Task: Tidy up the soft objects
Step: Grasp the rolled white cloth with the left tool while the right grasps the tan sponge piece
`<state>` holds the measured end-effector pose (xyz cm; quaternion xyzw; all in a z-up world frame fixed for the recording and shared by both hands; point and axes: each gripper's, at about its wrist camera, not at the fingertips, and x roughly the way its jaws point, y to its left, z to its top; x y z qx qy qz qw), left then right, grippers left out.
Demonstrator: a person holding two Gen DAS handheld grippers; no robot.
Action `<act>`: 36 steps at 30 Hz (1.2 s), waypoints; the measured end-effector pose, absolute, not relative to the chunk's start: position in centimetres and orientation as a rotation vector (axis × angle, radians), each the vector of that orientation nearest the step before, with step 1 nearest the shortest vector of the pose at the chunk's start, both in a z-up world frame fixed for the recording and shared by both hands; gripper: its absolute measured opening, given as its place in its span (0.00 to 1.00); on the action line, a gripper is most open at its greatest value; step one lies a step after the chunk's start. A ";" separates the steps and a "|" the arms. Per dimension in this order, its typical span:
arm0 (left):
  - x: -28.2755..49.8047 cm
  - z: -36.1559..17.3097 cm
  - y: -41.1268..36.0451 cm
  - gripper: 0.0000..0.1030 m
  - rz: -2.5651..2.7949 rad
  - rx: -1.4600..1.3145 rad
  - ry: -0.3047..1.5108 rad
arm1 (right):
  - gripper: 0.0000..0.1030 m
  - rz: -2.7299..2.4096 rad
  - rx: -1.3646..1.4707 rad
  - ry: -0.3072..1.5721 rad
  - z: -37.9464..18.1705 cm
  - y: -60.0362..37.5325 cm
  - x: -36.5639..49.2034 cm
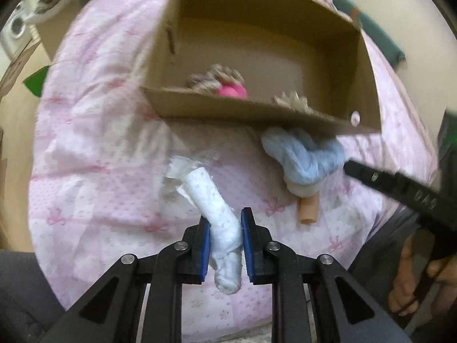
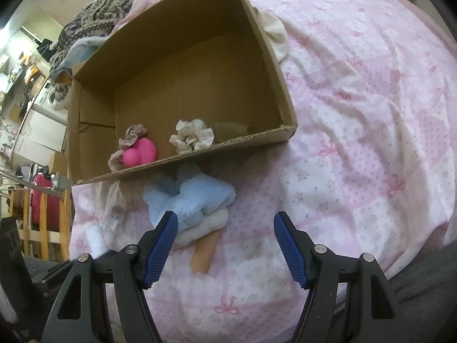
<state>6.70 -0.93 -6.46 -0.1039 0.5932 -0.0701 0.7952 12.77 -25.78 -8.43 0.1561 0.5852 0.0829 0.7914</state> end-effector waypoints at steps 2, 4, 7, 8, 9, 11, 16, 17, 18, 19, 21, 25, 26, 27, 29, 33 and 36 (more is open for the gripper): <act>6.5 -5.6 0.4 0.18 -0.125 -0.267 1.251 | 0.71 0.196 0.336 1.275 -8.7 -25.4 12.7; 6.7 -5.0 2.0 0.18 -0.077 -0.290 1.223 | 0.71 0.181 0.280 1.273 -8.7 -24.8 12.6; 6.4 -4.3 3.3 0.18 -0.031 -0.327 1.196 | 0.71 0.202 0.219 1.283 -8.9 -23.5 12.4; 6.5 -4.2 3.6 0.18 -0.028 -0.338 1.196 | 0.71 0.211 0.199 1.292 -9.1 -23.0 12.3; 6.5 -4.2 3.7 0.18 -0.025 -0.341 1.195 | 0.69 0.222 0.184 1.303 -9.3 -22.6 12.3; 6.4 -4.0 3.9 0.18 -0.021 -0.335 1.195 | 0.63 0.247 0.166 1.333 -10.0 -21.8 12.1; 6.5 -4.6 3.6 0.18 -0.018 -0.324 1.203 | 0.60 0.267 0.061 1.399 -12.0 -19.6 11.9; 6.5 -4.7 3.5 0.18 -0.016 -0.323 1.206 | 0.57 0.270 0.050 1.405 -12.3 -19.3 12.0; 6.5 -4.8 3.5 0.18 -0.015 -0.322 1.209 | 0.51 0.269 0.038 1.409 -12.6 -19.1 12.0; 6.5 -4.8 3.4 0.18 -0.017 -0.322 1.211 | 0.49 0.264 0.022 1.412 -12.8 -18.9 12.1; 6.6 -5.0 3.4 0.18 -0.018 -0.320 1.213 | 0.40 0.254 -0.008 1.412 -13.2 -18.5 12.2; 6.7 -5.2 3.3 0.18 -0.018 -0.313 1.218 | 0.22 0.258 -0.049 1.410 -13.4 -17.9 12.0; 6.8 -5.3 3.3 0.18 -0.017 -0.313 1.219 | 0.15 0.263 -0.048 1.410 -13.4 -17.8 11.9; 6.8 -5.3 3.3 0.18 -0.017 -0.313 1.219 | 0.08 0.274 -0.042 1.414 -13.5 -17.7 11.8; 6.8 -5.3 3.3 0.18 -0.014 -0.311 1.218 | 0.06 0.285 -0.037 1.410 -13.0 -17.7 11.3; 7.0 -5.6 3.3 0.18 -0.004 -0.307 1.221 | 0.06 0.350 0.004 1.411 -11.7 -18.1 10.1; 7.0 -5.7 3.4 0.18 0.005 -0.302 1.219 | 0.06 0.392 0.019 1.392 -10.5 -17.8 8.8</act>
